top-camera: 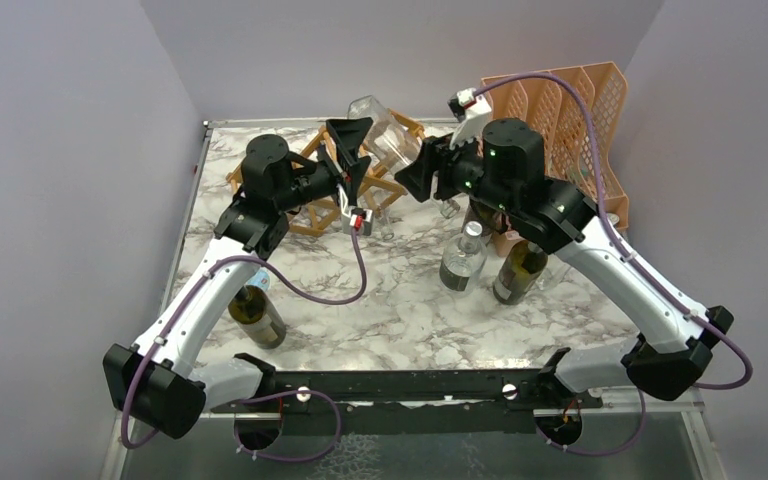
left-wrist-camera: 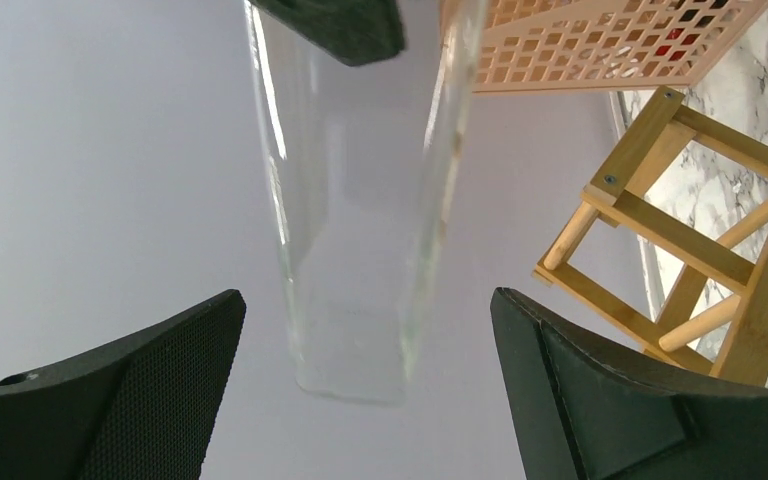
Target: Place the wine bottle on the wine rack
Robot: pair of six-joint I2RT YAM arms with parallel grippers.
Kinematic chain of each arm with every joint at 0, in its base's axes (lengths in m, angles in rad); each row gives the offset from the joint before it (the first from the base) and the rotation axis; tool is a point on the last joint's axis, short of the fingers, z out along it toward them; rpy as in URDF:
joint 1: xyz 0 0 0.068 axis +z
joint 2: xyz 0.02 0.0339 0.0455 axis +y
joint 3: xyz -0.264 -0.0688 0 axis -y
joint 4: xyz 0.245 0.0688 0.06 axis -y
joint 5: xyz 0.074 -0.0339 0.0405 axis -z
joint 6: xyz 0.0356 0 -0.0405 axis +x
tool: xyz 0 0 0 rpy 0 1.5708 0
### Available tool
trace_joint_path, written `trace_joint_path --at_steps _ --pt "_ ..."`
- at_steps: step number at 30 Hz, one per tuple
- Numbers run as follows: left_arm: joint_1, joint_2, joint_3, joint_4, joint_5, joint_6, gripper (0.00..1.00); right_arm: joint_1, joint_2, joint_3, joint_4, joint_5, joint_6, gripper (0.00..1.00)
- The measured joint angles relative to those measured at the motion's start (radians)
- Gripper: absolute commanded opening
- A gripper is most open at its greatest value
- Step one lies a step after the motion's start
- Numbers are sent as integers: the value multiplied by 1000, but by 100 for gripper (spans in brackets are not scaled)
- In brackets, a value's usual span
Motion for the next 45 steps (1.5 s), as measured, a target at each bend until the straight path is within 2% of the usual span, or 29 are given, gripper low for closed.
trace_joint_path --at_steps 4,7,11,14,15,16,21,23,26,29,35,45 --pt "1 -11 -11 41 0 -71 99 -2 -43 -27 42 83 23 1" --pt "1 -32 -32 101 0 -192 99 -3 -61 -55 60 119 35 1" --pt "1 -71 -76 269 -22 -547 99 -3 -76 -123 72 118 43 1" --pt "1 -95 -76 342 -99 -841 99 -3 -77 -183 73 72 41 1" --pt "1 -109 -76 364 -113 -882 99 -3 -77 -201 72 51 40 1" --pt "0 -121 -76 375 -158 -966 99 -3 -75 -221 71 23 36 1" --pt "-2 -203 -76 390 -556 -1422 99 -1 -73 -292 92 -92 35 1" --pt "0 -237 -63 346 -694 -1570 99 6 -73 -326 111 -132 37 1" --pt "1 -257 -6 230 -827 -1744 99 24 -61 -360 125 -172 43 1" --pt "1 -265 24 126 -885 -1859 99 64 -29 -386 158 -188 51 1" --pt "1 -264 27 -69 -914 -1995 99 168 26 -488 280 -166 53 1" --pt "1 -324 10 -227 -907 -2064 99 219 209 -525 447 -35 135 1"
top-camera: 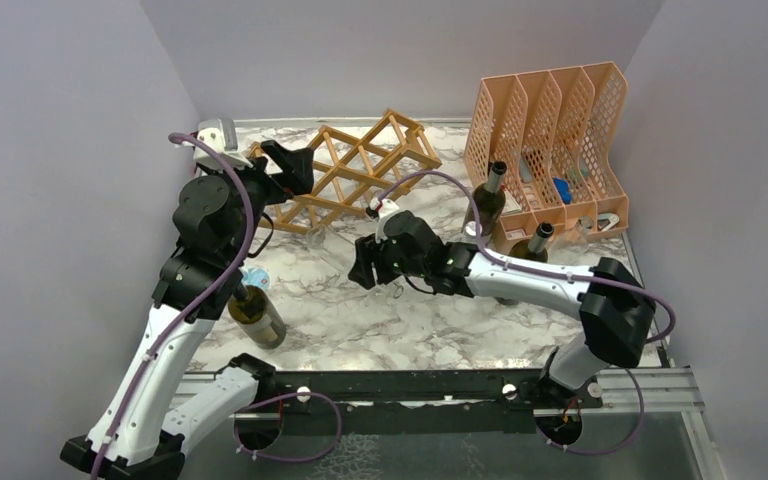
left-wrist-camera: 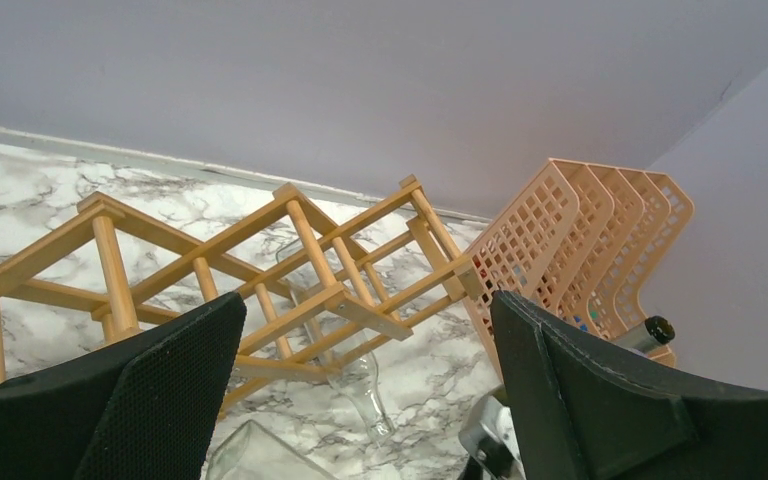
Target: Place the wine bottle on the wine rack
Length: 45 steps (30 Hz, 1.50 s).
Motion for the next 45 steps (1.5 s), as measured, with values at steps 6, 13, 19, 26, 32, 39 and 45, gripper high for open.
trace_joint_path --at_steps 6,13,19,26,32,39,45 --pt "0 -32 -3 -59 32 -5 99 1 100 18 30 78 130 1" --pt "0 -23 0 -140 73 -7 99 11 163 40 63 103 237 1" --pt "0 -22 11 -172 91 -15 99 20 164 43 90 145 288 1" --pt "0 7 32 -186 115 -29 99 24 164 56 105 189 318 1" --pt "0 53 81 -203 143 -30 99 45 193 81 175 233 339 1" --pt "0 69 109 -236 170 -29 99 53 292 110 290 306 359 1" --pt "0 90 141 -245 188 -24 99 77 380 129 388 398 358 1"
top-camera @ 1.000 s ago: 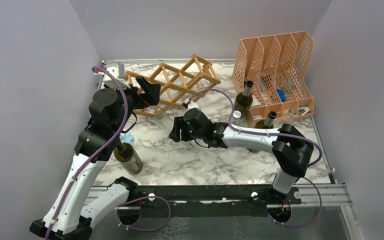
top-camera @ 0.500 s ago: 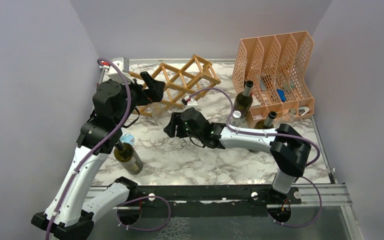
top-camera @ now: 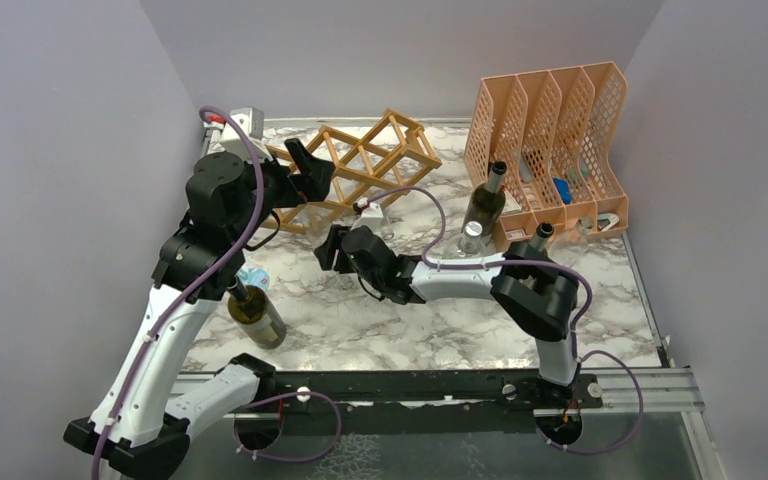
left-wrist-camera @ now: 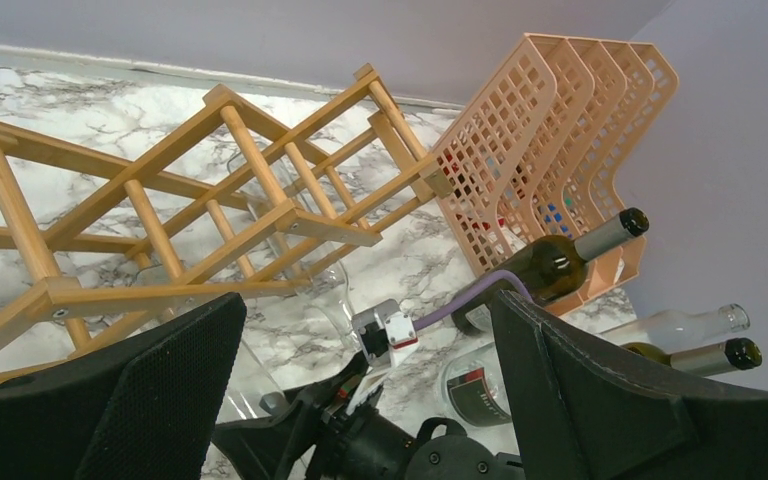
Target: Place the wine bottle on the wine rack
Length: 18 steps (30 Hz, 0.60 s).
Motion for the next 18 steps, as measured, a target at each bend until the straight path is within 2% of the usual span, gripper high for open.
trace_joint_path --at_steps 11,18 --pt "0 18 34 -23 10 6 99 2 165 187 73 135 -16 1" --pt "0 18 45 -25 10 13 99 1 229 258 74 150 -24 1"
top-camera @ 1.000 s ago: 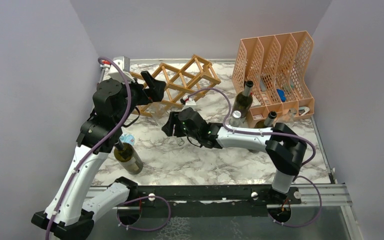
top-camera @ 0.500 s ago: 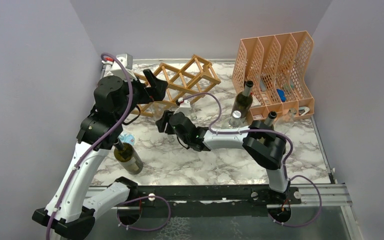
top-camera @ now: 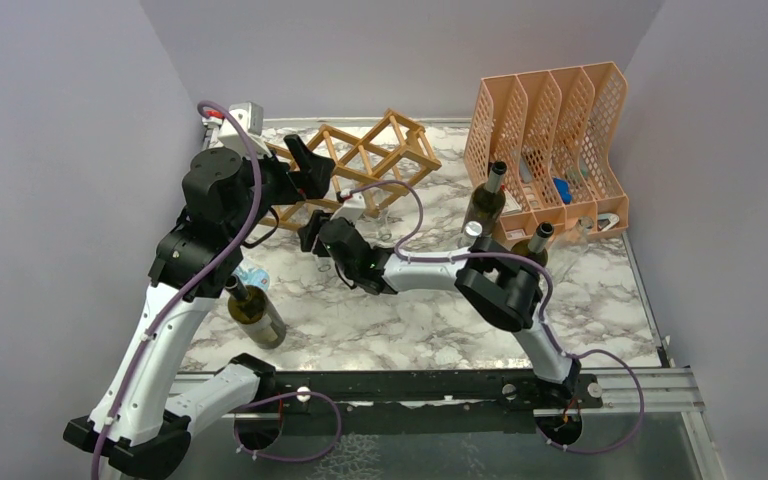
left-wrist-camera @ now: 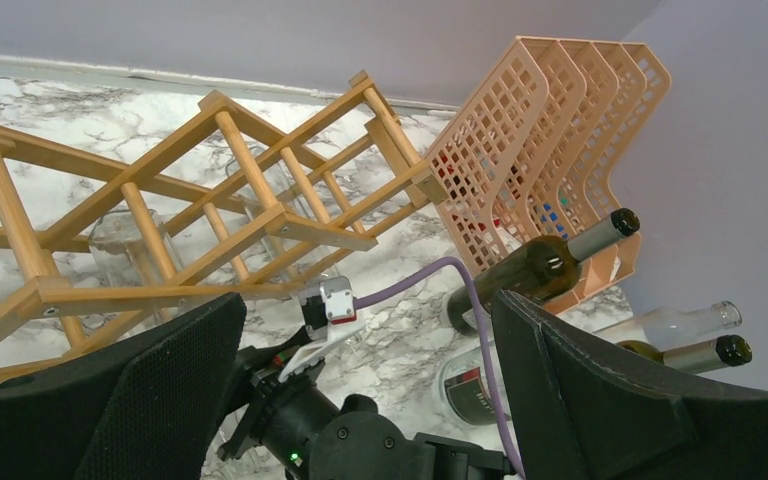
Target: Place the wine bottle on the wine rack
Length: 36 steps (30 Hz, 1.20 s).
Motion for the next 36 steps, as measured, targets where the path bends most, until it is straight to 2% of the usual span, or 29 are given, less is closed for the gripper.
trace_joint_path --at_steps 19,24,26,29,36 --pt "0 -6 0 -5 8 8 99 -56 103 149 -16 -48 -13 28" --pt "0 -16 0 -5 12 8 99 -59 145 199 -36 -68 -6 32" --pt "0 -18 0 -5 18 8 99 -59 157 214 -44 -69 -3 38" --pt "0 -19 0 -5 23 8 99 -59 167 233 -53 -68 4 57" --pt "0 -19 0 -7 28 8 99 -66 174 244 -73 -68 38 70"
